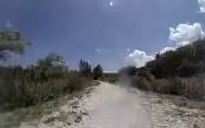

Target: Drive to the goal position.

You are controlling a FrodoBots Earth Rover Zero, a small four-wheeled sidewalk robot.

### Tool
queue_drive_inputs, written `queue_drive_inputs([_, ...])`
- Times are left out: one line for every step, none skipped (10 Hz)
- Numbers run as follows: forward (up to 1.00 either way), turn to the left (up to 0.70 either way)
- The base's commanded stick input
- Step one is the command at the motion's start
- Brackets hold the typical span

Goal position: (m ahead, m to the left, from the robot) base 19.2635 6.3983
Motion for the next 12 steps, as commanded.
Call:
queue_drive_inputs([0.85,-0.01])
queue_drive_inputs([0.85,-0.01])
queue_drive_inputs([0.85,-0.01])
queue_drive_inputs([0.85,-0.01])
queue_drive_inputs([0.85,-0.01])
queue_drive_inputs([0.85,-0.01])
queue_drive_inputs([0.85,-0.29])
queue_drive_inputs([0.85,-0.22])
queue_drive_inputs([0.85,-0.09])
queue_drive_inputs([0.85,-0.03])
queue_drive_inputs([0.85,-0.01])
queue_drive_inputs([0.85,-0.01])
